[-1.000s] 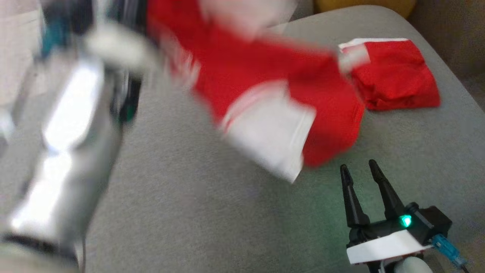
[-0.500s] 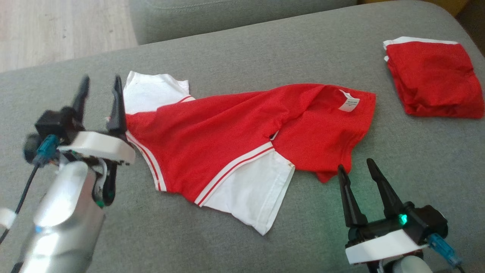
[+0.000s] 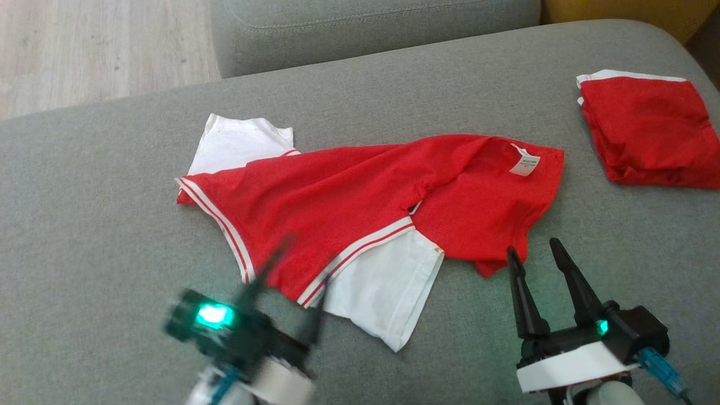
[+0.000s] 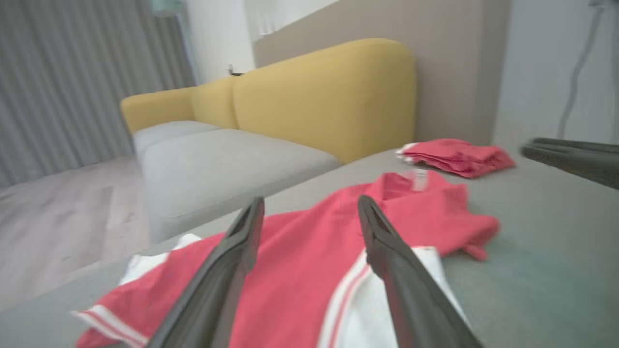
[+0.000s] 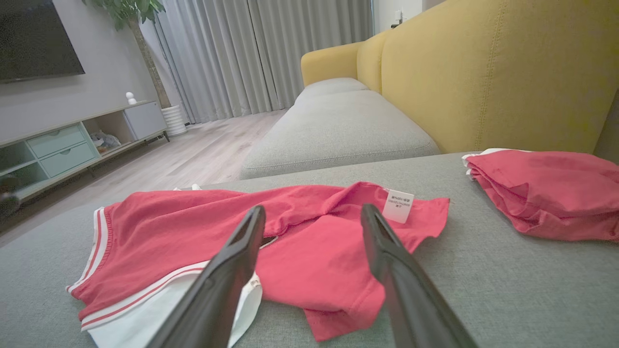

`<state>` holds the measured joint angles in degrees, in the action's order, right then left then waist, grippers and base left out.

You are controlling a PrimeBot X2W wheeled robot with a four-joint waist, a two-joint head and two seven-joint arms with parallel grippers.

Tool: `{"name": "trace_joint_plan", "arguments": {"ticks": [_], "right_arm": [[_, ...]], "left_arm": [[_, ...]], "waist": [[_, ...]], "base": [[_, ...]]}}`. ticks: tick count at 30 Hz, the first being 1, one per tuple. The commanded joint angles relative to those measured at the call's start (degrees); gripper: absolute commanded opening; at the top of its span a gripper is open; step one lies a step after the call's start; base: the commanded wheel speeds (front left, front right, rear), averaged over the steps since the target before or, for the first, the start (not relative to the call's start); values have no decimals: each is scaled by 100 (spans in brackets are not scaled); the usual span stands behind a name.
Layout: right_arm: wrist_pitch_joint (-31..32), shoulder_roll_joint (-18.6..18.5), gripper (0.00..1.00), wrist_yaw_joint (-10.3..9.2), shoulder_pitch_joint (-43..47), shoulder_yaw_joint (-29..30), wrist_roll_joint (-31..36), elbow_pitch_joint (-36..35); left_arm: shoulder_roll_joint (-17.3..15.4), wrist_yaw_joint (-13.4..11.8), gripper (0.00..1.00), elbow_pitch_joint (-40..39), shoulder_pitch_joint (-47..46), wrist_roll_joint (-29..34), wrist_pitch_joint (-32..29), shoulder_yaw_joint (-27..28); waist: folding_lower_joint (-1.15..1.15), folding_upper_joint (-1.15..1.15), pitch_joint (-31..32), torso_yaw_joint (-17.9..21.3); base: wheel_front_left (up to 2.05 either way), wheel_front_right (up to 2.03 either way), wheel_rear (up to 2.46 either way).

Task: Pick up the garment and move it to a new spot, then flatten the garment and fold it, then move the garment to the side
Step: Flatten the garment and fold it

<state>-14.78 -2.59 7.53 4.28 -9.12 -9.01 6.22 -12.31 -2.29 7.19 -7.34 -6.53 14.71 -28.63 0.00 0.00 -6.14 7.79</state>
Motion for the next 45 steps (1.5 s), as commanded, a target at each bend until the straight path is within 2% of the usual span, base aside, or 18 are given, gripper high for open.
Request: {"name": "trace_joint_plan", "arguments": {"ticks": [1, 2, 6, 10, 17, 26, 32, 33, 34, 35, 36, 40, 45], "right_arm": [[-22, -29, 100, -4, -53, -110, -37, -175], [-22, -29, 100, -4, -56, -103, -40, -185], [-22, -29, 100, -4, -102, -106, -52, -189], [-22, -29, 100, -4, -164, -95, -60, -203], [-22, -29, 100, -4, -226, -61, -89, -195], [-22, -29, 100, -4, -298, -73, -119, -196], [-22, -29, 100, -4, -323, -69, -122, -196], [-22, -29, 100, -4, -324, -68, -121, -196], [-22, -29, 100, -4, -322, -67, -121, -196], [-22, -29, 100, -4, -317, -64, -119, -195], [-22, -29, 100, -4, -296, -49, -107, -190], [-22, -29, 100, -4, -226, -10, -101, -190], [-22, -29, 100, -4, -116, 51, -89, -173]], "left_arm": [[-7, 62, 100, -145, -133, 105, 29, 59], [17, 253, 100, 44, -98, 350, 29, -318], [122, 600, 100, 659, -212, 672, 29, -969], [183, 788, 100, 1364, -438, 875, 29, -1445], [260, 808, 100, 2065, -876, 1164, 29, -1804], [376, 872, 100, 2695, -1129, 1055, 29, -1992], [446, 790, 100, 2932, -1264, 1005, 29, -2024], [448, 791, 94, 3009, -1280, 995, 29, -2032], [454, 791, 49, 3099, -1289, 967, 29, -2024], [461, 794, 17, 3183, -1295, 935, 29, -2018], [461, 801, 0, 3272, -1308, 880, 29, -2012], [370, 669, 0, 2902, -1237, 701, 29, -1852], [-10, 225, 0, 1659, -947, 442, 29, -1369]], "waist": [[0, 0, -9, -9], [0, 0, -38, -9], [0, 0, -111, 14], [0, 0, -204, 49], [0, 0, -308, 105], [0, 0, -393, 222], [0, 0, -434, 287], [0, 0, -435, 290], [0, 0, -431, 291], [0, 0, -422, 291], [0, 0, -395, 277], [0, 0, -290, 178], [0, 0, -126, -94]], "base": [[0, 0, 0], [0, 0, 0], [0, 0, 0], [0, 0, 0], [0, 0, 0], [0, 0, 0], [0, 0, 0], [0, 0, 0], [0, 0, 0], [0, 0, 0], [0, 0, 0], [0, 0, 0], [0, 0, 0]]}}
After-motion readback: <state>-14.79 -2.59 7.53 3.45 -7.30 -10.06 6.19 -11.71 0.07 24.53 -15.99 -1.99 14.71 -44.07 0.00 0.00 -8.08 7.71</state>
